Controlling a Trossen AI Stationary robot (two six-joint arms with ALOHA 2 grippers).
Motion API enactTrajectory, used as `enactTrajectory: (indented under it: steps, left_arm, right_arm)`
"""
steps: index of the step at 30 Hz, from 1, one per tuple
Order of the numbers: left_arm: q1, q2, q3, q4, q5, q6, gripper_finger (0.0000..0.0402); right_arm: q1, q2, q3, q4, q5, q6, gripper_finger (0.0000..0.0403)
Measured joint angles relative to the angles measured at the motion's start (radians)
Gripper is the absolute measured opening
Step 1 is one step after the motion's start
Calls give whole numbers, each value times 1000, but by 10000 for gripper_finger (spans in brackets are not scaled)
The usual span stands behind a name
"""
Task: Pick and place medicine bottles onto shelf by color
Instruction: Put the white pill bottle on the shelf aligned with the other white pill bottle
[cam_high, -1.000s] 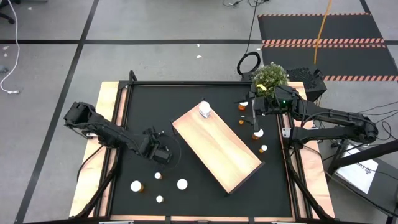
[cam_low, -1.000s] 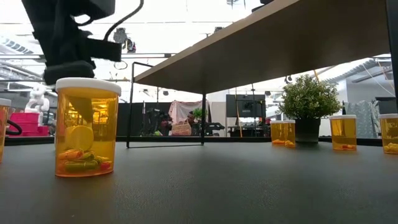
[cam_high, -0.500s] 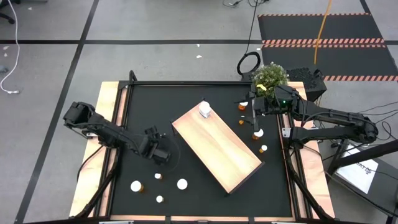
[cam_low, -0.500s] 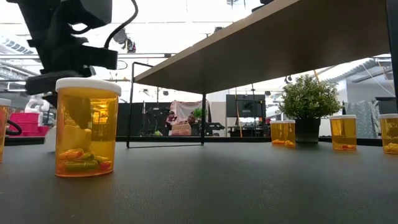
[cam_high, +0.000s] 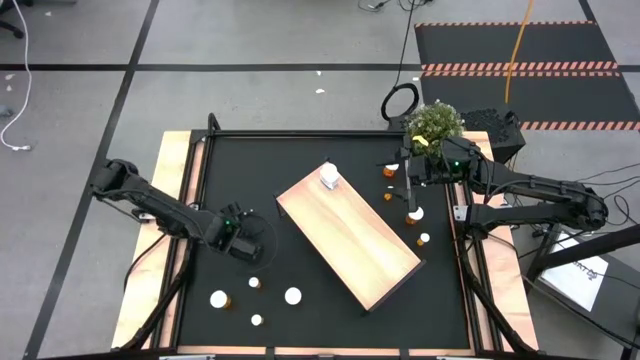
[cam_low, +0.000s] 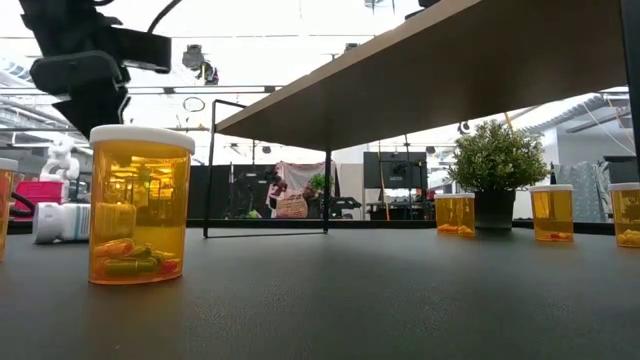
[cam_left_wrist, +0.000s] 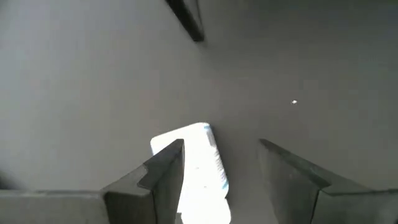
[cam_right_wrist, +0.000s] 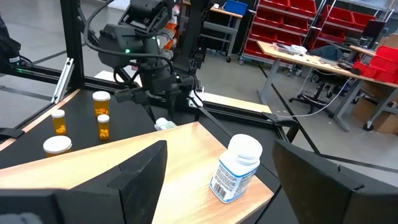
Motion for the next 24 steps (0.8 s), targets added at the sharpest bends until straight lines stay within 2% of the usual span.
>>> enactTrajectory:
  steps: [3,6,15,19,24]
  left_arm:
    - [-27,1,-20,-21,-2,-86,204]
    - [-49,1,-50,-28,-2,-179,224]
    - [-61,1,-148,-43,43,-422,339]
    - [-61,1,-188,-2,56,-422,368]
    - [-61,1,-226,47,57,-411,361]
  right_arm:
    - [0,0,0,-2,0,3,283]
    - [0,0,0,-9,0,4,283]
    - [0,0,0,-6,0,4,283]
    - [0,0,0,1,0,3,283]
    - [0,0,0,1,0,3,283]
